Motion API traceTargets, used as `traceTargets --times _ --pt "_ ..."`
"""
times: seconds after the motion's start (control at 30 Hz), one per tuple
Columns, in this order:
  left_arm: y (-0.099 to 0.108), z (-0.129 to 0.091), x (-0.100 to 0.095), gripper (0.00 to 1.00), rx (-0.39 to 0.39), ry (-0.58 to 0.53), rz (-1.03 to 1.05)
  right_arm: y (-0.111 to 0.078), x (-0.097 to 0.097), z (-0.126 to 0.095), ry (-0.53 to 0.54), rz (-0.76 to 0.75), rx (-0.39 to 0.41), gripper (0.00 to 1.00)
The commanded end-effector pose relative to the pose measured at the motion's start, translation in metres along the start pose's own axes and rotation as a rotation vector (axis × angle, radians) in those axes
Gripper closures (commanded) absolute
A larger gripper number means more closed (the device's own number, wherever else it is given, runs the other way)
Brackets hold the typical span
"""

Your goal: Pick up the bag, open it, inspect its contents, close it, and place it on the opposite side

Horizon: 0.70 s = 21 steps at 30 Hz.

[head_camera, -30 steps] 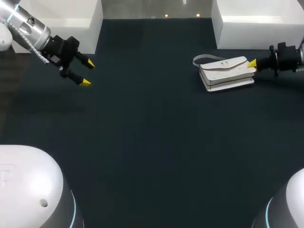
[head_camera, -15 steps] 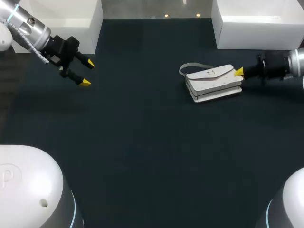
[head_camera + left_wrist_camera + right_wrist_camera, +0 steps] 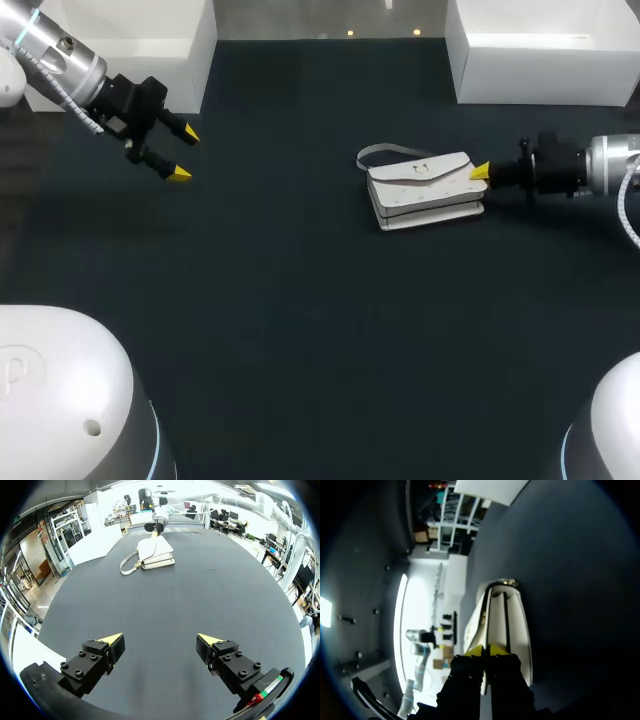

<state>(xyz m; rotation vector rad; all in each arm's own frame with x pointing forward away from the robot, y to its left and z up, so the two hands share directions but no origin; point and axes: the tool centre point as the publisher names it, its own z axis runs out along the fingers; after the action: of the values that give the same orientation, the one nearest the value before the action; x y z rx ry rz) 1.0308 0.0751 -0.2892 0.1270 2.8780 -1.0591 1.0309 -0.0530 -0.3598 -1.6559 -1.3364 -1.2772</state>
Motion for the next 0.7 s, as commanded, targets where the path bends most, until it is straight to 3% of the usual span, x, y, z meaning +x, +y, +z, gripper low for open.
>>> traceTargets --times 0.03,0.37,0.7 --pt "0.001 0.001 0.000 0.00 0.002 -0.002 0.001 -0.010 0.008 0.015 -0.016 0.000 -0.440 1.00" --pt "0.001 0.001 0.000 0.00 0.002 -0.002 0.001 -0.017 0.025 0.051 -0.015 -0.001 -0.451 1.00" --pt "0.001 0.001 0.000 0.00 0.002 -0.002 0.001 -0.022 0.036 0.083 0.019 -0.004 -0.404 1.00"
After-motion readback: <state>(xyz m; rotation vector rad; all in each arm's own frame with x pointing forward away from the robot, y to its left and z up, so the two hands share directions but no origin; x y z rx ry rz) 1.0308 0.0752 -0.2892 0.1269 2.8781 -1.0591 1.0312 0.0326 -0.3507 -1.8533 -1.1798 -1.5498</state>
